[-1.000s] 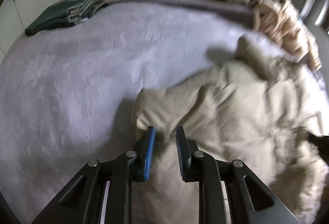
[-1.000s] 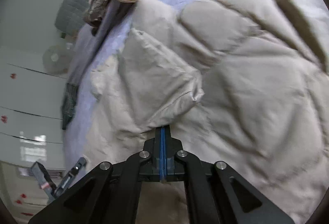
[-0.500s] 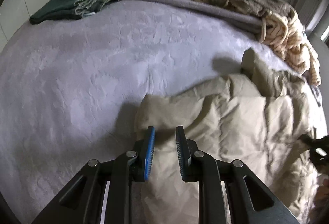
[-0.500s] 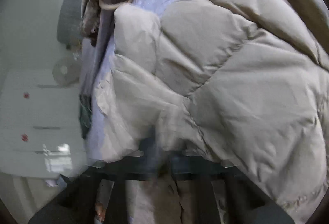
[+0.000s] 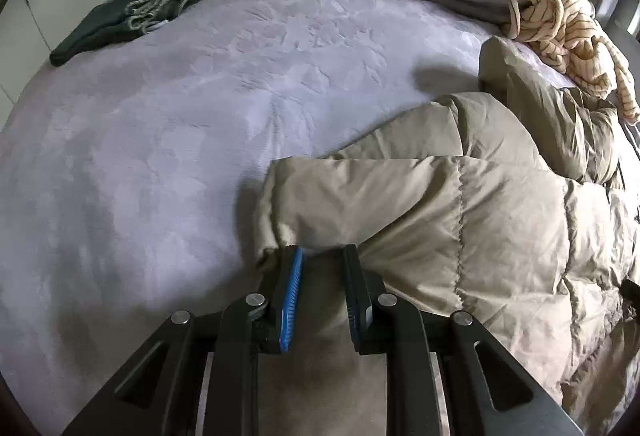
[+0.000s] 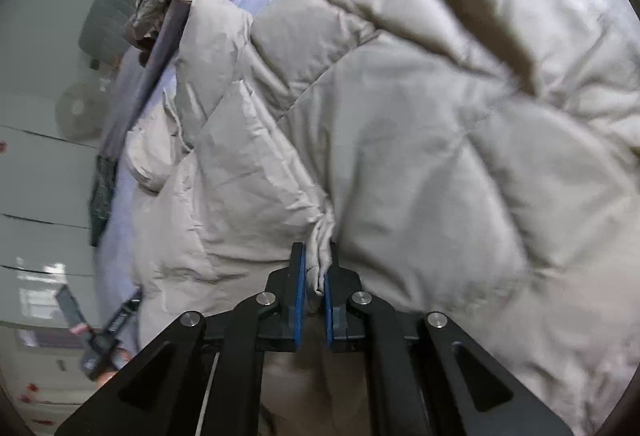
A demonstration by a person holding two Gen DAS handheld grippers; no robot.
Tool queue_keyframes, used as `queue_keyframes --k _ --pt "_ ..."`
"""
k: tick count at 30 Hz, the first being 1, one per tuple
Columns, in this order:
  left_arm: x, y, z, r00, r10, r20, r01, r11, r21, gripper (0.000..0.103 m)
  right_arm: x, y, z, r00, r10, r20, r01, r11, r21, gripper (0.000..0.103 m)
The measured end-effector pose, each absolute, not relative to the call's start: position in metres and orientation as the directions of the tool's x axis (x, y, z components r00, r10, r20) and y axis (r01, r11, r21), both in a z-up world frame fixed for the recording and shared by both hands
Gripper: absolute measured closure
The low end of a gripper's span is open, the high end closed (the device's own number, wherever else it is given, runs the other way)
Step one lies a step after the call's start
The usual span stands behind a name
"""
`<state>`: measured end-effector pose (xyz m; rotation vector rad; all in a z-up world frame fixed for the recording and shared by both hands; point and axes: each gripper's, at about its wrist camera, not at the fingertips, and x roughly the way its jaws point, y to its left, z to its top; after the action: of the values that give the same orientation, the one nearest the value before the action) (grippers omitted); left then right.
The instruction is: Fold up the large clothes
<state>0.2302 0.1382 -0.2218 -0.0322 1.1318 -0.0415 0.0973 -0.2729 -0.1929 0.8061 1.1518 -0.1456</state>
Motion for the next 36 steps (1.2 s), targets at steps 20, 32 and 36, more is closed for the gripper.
queue_keyframes --k 20,32,36 --pt "0.134 0.053 -0.171 0.359 -0.126 -0.925 0.154 0.985 -0.074 0.080 0.018 -0.291 -0.162 0.446 0.239 -0.863 0.485 0.746 0.457 0.086" --pt "0.106 -0.052 -0.153 0.375 -0.144 -0.916 0.241 0.969 -0.053 0.001 -0.026 -0.368 -0.160 0.475 0.195 -0.858 0.575 0.670 0.470 0.050" --pt "0.103 -0.081 -0.153 0.349 -0.151 -0.925 0.259 0.964 -0.059 0.001 -0.042 -0.403 -0.161 0.484 0.171 -0.858 0.610 0.637 0.471 0.039"
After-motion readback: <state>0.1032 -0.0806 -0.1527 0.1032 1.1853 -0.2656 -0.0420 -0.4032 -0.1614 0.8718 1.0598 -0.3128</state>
